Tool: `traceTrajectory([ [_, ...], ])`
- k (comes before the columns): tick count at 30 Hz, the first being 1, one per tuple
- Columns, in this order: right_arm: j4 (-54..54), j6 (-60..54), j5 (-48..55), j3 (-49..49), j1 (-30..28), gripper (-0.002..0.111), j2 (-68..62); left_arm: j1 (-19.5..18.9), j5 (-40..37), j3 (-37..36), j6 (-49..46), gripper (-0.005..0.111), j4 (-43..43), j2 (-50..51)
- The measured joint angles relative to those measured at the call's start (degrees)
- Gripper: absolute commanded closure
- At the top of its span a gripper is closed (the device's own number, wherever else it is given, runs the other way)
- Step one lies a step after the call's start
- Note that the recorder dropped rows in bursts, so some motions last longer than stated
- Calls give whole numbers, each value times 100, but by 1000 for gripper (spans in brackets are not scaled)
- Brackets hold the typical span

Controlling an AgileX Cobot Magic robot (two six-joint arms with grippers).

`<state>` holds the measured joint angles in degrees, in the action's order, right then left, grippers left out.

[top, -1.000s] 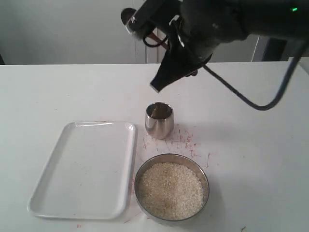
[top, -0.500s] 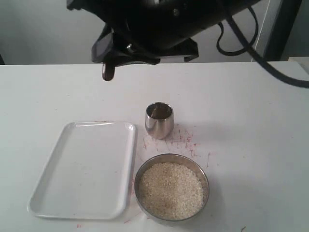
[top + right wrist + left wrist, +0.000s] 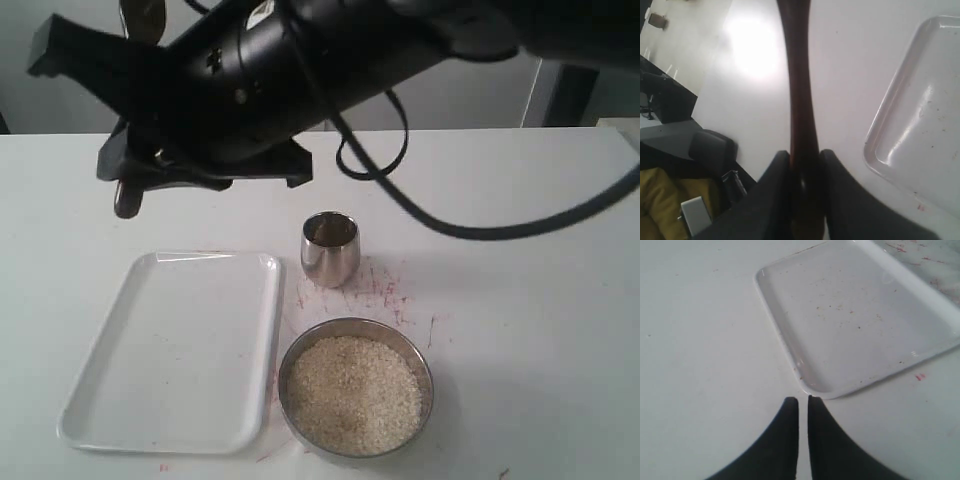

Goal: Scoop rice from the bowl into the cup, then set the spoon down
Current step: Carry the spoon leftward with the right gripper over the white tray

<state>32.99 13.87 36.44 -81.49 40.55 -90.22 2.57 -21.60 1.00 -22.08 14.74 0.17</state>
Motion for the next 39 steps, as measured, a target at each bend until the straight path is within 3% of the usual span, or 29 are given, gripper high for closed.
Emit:
traceTrajectory([
  [7, -338, 0, -186, 0, 219, 108, -462, 0, 0, 0, 0, 92, 0, 0],
  [19, -2026, 385, -104, -500, 513, 108, -748, 0, 0, 0, 0, 92, 0, 0],
  [39, -3077, 383, 2127, -2221, 695, 108, -1991, 0, 0, 0, 0, 92, 0, 0],
])
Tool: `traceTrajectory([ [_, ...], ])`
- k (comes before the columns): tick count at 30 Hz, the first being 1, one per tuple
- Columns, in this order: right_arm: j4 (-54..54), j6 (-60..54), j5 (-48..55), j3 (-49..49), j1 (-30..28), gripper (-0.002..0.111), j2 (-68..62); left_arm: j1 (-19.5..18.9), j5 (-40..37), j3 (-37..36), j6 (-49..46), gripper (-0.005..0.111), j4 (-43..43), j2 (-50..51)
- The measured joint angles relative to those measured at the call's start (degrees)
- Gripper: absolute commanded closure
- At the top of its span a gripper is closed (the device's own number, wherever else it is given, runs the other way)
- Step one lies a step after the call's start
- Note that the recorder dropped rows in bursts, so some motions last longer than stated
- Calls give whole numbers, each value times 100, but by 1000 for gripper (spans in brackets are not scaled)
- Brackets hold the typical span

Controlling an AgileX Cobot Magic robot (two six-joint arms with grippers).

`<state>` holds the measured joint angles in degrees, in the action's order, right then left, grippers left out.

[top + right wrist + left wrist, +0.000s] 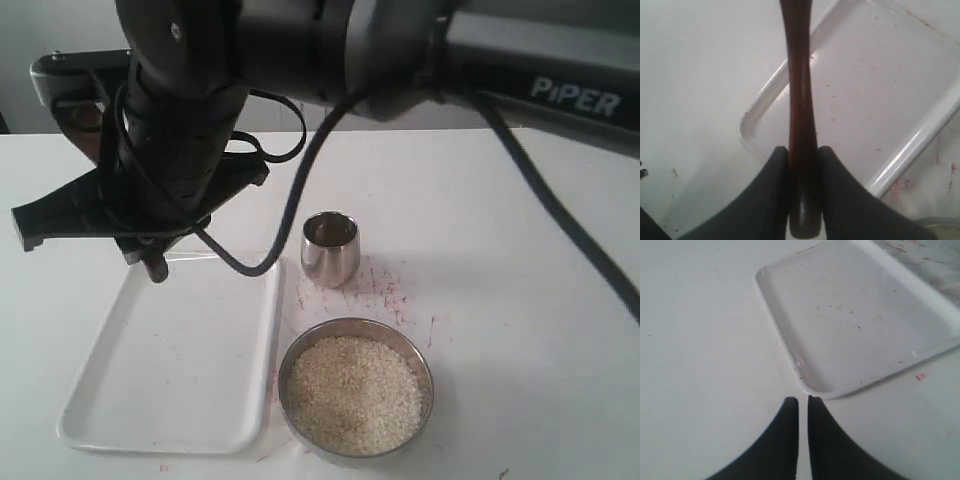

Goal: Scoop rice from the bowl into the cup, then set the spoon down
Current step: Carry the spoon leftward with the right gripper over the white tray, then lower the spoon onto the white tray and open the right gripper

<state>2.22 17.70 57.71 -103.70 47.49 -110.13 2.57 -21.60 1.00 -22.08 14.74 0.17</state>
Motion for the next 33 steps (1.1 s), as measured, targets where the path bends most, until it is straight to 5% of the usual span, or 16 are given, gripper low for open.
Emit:
traceTrajectory([
  [33, -426, 877, 136, -206, 75, 108, -1663, 0, 0, 0, 0, 92, 0, 0],
])
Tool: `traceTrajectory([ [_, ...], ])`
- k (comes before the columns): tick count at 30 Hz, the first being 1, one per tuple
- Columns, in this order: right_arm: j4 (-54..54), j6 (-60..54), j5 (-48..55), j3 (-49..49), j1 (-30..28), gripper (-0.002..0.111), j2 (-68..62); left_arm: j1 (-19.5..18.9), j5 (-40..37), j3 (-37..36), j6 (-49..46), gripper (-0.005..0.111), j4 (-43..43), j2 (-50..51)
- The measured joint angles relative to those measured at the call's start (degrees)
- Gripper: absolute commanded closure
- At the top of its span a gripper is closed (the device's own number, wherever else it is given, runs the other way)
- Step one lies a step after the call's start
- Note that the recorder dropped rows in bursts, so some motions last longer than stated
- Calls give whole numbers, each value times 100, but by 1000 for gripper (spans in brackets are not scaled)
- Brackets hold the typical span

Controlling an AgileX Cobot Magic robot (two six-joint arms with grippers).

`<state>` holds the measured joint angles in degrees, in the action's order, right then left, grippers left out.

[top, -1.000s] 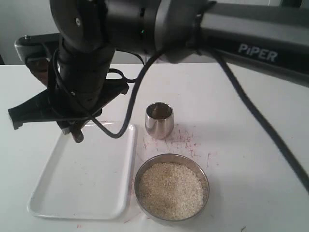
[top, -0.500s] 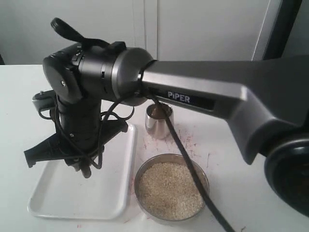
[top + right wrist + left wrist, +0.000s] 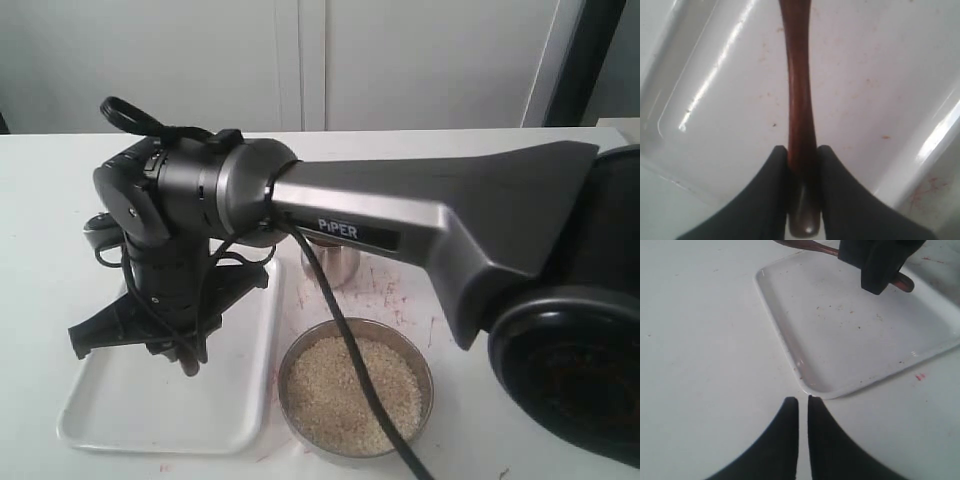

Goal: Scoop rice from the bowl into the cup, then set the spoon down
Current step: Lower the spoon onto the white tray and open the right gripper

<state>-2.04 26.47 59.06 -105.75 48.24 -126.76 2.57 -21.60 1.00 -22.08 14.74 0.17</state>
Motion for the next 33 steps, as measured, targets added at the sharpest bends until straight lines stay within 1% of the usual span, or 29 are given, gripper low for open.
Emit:
traceTrajectory([
  [13, -141, 51, -44, -3, 0, 108, -379, 0, 0, 0, 0, 92, 0, 0],
  [19, -155, 51, -259, -13, 0, 108, -394, 0, 0, 0, 0, 92, 0, 0],
  [33, -228, 51, -257, -26, 10, 108, -465, 0, 0, 0, 0, 92, 0, 0],
])
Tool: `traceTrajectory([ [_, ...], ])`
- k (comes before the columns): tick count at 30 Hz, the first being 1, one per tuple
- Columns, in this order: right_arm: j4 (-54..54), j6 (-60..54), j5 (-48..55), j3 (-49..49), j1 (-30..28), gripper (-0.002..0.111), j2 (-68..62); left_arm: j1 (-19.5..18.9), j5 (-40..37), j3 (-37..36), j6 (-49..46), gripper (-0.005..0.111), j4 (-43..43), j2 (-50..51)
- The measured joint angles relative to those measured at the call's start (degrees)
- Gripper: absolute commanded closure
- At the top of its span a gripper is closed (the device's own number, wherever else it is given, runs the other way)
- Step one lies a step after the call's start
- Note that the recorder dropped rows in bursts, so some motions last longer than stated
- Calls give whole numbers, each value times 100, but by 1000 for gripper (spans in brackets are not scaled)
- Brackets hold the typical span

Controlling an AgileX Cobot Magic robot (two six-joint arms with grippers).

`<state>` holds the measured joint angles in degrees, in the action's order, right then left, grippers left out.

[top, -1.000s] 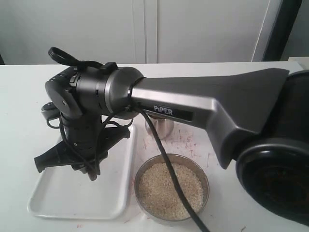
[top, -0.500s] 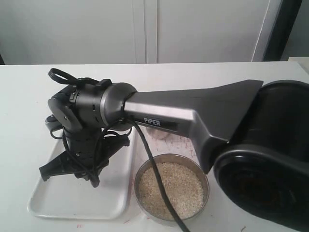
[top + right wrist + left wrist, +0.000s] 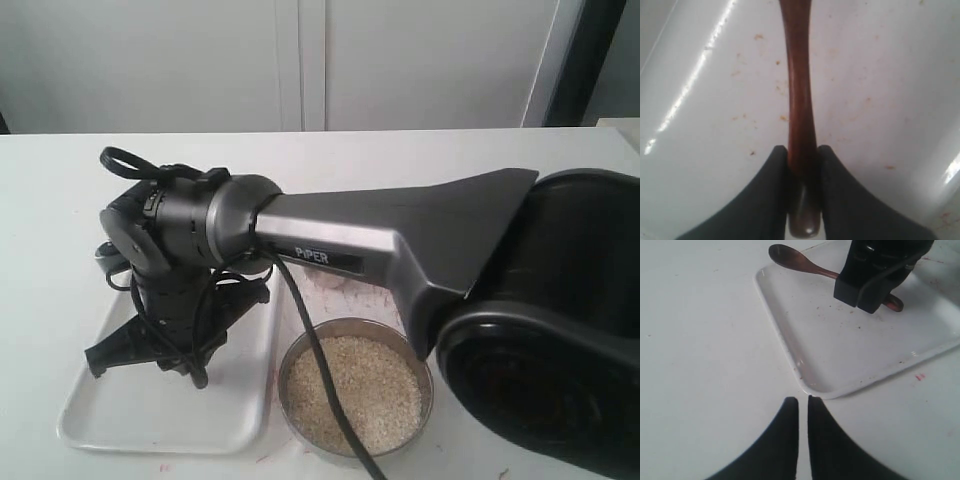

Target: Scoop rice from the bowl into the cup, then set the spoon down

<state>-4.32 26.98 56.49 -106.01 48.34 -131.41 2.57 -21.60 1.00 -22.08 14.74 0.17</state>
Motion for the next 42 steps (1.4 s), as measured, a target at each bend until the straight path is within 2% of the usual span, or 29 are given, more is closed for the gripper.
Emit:
traceTrajectory([
  [24, 0, -55, 136, 0, 0, 106, -111, 0, 0, 0, 0, 92, 0, 0],
  [27, 0, -66, 146, 0, 0, 97, -111, 0, 0, 0, 0, 92, 0, 0],
  [37, -21, -78, 281, 0, 0, 55, -111, 0, 0, 0, 0, 92, 0, 0],
  [42, -21, -78, 305, 0, 0, 53, -111, 0, 0, 0, 0, 92, 0, 0],
])
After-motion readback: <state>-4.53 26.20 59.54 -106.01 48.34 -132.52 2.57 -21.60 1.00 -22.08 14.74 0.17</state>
